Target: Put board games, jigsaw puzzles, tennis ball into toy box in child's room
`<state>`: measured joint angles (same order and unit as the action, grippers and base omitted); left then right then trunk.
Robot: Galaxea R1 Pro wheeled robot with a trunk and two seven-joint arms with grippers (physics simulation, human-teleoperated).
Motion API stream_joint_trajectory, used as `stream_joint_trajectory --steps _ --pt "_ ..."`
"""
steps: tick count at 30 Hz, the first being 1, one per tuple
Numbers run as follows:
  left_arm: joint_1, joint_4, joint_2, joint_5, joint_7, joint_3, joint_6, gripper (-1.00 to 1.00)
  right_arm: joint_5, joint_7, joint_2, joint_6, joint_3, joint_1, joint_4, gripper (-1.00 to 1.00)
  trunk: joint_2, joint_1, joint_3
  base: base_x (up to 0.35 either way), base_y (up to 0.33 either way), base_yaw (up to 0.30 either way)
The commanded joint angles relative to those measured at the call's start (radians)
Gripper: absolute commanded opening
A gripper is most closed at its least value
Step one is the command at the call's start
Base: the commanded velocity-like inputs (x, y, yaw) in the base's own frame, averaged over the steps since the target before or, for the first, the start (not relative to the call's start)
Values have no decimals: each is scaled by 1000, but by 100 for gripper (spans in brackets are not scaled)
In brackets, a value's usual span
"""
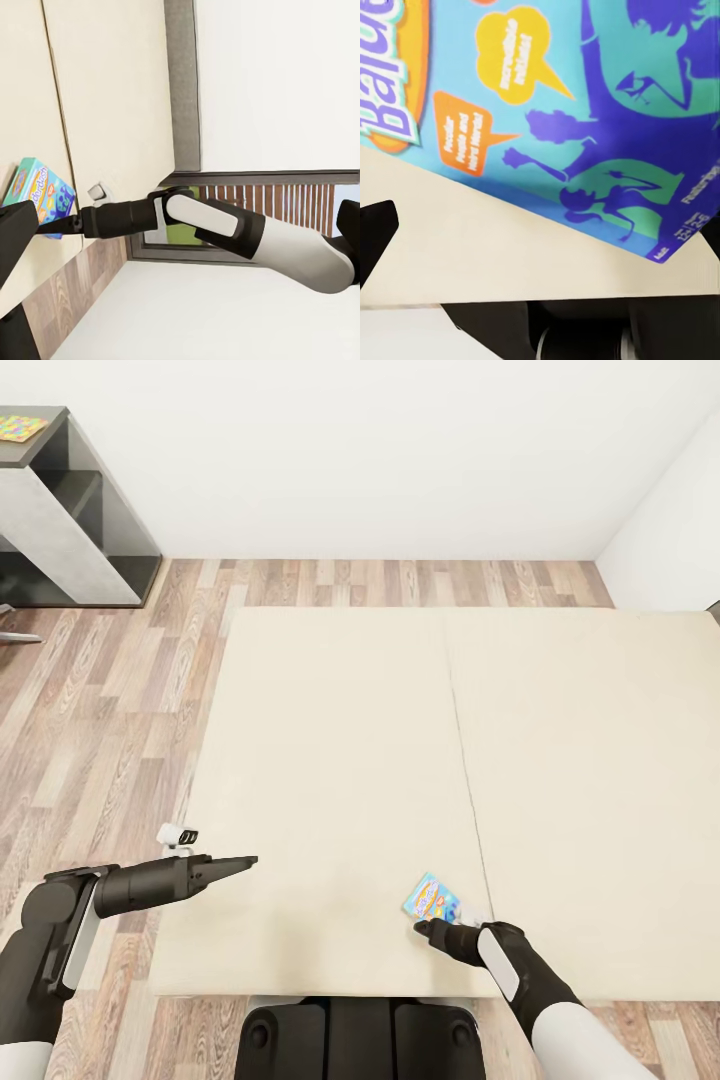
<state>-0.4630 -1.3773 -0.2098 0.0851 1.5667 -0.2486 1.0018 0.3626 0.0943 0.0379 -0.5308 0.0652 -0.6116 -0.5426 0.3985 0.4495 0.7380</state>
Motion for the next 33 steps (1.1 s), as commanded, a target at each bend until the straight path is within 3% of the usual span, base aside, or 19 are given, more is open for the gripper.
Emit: stream_joint_trajectory --steps 1,23,33 --pt "0 0 0 -1 4 0 11 100 -1 3 0 -6 7 0 -1 100 1 1 1 0 0 0" --pt "0 1 0 -2 4 -1 8 100 1 6 -13 -7 10 -7 -8 100 1 1 1 0 0 0" --pt "0 3 0 -2 4 -1 8 100 5 12 -19 -11 18 -8 -54 100 1 1 1 0 0 0"
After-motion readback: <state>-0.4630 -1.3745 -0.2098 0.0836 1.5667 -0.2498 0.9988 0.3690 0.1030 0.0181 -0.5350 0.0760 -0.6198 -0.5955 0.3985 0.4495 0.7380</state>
